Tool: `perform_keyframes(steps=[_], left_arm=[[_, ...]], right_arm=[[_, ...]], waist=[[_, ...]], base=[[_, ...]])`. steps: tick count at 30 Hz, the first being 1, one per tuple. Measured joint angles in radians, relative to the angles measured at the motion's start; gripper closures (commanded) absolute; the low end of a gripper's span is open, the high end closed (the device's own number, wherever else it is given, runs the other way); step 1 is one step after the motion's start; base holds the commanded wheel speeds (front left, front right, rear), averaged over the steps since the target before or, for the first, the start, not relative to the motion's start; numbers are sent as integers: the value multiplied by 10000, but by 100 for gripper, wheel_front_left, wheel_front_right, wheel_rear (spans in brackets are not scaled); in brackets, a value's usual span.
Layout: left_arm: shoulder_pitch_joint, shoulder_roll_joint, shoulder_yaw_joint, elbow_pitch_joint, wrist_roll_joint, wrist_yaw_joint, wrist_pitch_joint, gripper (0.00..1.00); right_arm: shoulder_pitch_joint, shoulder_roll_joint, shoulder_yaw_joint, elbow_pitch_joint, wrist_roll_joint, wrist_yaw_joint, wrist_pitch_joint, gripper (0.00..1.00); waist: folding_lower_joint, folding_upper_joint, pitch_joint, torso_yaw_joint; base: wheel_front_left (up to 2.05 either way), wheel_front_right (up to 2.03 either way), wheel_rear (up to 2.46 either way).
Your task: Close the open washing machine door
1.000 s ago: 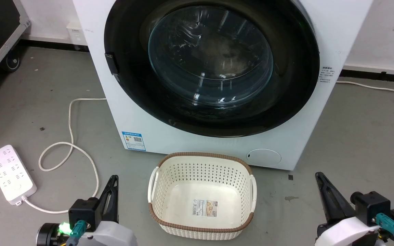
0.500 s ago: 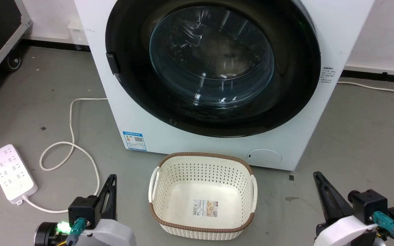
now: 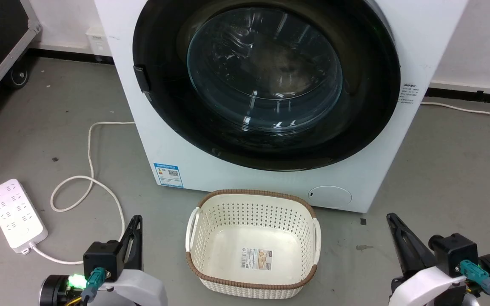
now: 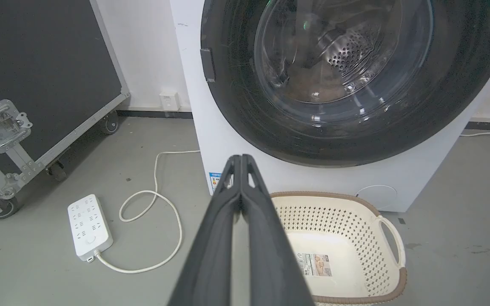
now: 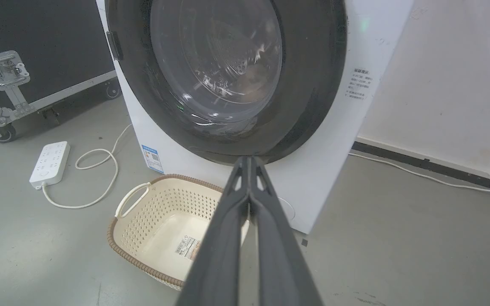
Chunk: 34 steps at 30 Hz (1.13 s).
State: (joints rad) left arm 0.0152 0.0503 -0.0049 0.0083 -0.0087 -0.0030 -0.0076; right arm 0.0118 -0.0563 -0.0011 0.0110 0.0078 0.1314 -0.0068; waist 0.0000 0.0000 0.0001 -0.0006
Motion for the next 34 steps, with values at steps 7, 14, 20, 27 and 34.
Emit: perform_keyframes(steps=[7, 14, 20, 27, 34], left_arm=[[-4, -2, 27, -40, 59, 2, 73, 100], [-5, -2, 35, -40, 59, 2, 73, 100], [-6, -2, 36, -42, 59, 2, 73, 100], [-6, -2, 38, -42, 59, 2, 73, 100], [-7, -2, 36, -42, 59, 2, 73, 100]], right_arm=[[-2, 12, 10, -56, -2, 0, 54, 100], [-2, 13, 10, -59, -2, 0, 54, 100], [-2, 15, 13, -59, -15, 0, 54, 100], [-2, 15, 15, -61, -15, 0, 54, 100], [-2, 15, 13, -61, -15, 0, 54, 100]], waist=[[0, 0, -1, 6], [0, 0, -1, 6], [0, 0, -1, 6], [1, 0, -1, 6], [1, 0, -1, 6]], base=[[0, 0, 0], [0, 0, 0], [0, 0, 0], [0, 0, 0], [0, 0, 0]])
